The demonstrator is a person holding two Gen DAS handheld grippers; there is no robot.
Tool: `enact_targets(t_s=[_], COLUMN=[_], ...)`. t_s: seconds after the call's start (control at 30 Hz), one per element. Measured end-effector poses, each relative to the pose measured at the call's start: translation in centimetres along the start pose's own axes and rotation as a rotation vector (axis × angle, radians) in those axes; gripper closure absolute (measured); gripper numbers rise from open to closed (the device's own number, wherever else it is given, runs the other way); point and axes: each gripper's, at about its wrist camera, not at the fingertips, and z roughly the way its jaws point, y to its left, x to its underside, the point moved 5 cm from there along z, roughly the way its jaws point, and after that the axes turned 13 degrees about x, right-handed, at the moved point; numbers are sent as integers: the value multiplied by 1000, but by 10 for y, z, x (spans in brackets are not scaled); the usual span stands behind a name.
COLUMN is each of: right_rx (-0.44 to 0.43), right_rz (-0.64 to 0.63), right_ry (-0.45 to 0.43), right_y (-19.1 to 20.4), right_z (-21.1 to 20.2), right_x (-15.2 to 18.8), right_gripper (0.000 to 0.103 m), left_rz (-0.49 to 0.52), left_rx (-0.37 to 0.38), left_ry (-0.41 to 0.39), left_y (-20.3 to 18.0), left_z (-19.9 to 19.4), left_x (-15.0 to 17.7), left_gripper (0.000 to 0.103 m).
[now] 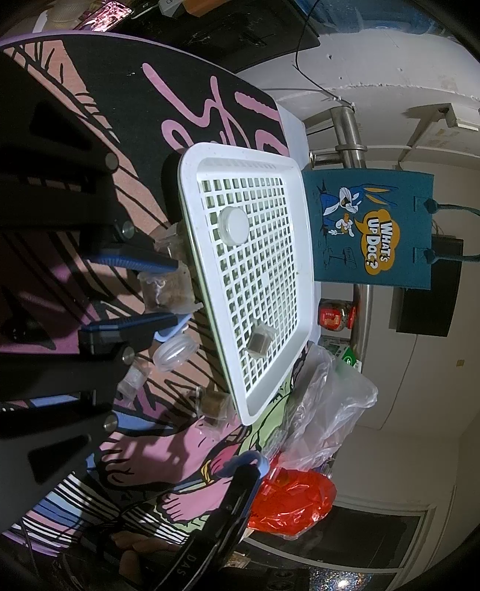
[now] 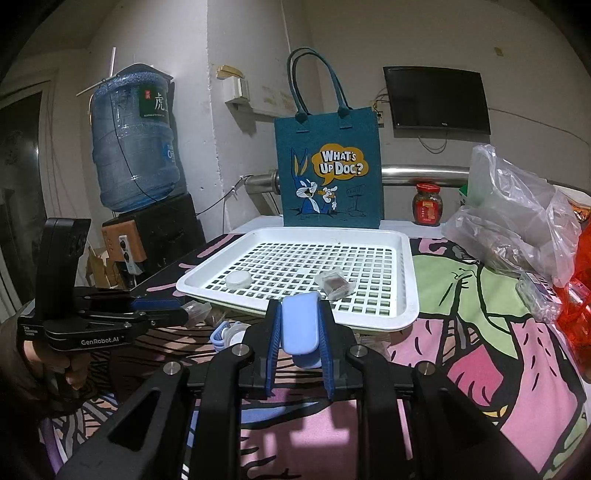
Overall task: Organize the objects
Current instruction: 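Carry the block and cube over the white tray and open both grippers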
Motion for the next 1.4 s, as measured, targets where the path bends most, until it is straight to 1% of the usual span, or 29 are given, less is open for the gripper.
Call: enact_targets(t_s=[0.47,0.67,0.73,0.83,0.93,1.03,1.13,1.23,1.3,1.4], right_rx=[-3,-20,-28,-57,-90,-141,-187,-262,-274,-265], right_rz=[1,40,63,110,141,170,198,255,272,258], right_ry=[4,32,31,6,-15,-30,-26,24,55,119], right_y=[1,-5,-9,-18,-24,-27,-26,-22,-17,-4], right_z=[1,7,6,-3,-8,-7,4,30,46,75], right_x=[-1,-1,-6,-21,-40,-60,-76,-85,-86,-79], right_gripper=[85,85,85,85,85,85,85,85,85,85], left_rz=[-1,-29,-48,-53,-27,-10,-18,-37,-69,-91], left_rx=[4,17,33,43,23,0,-22,-48,-47,-88], left_ry=[1,4,-11,-35,-59,-82,-98,-103,-88,-59], left_y=[-1,3,6,8,12,19,30,45,56,72], left_z=[0,-1,-7,-18,-28,-32,-28,-15,0,22], left_x=[0,-2,-6,-17,-33,-53,-74,-87,-91,-88], left_gripper=[81,81,81,81,81,81,81,81,81,81])
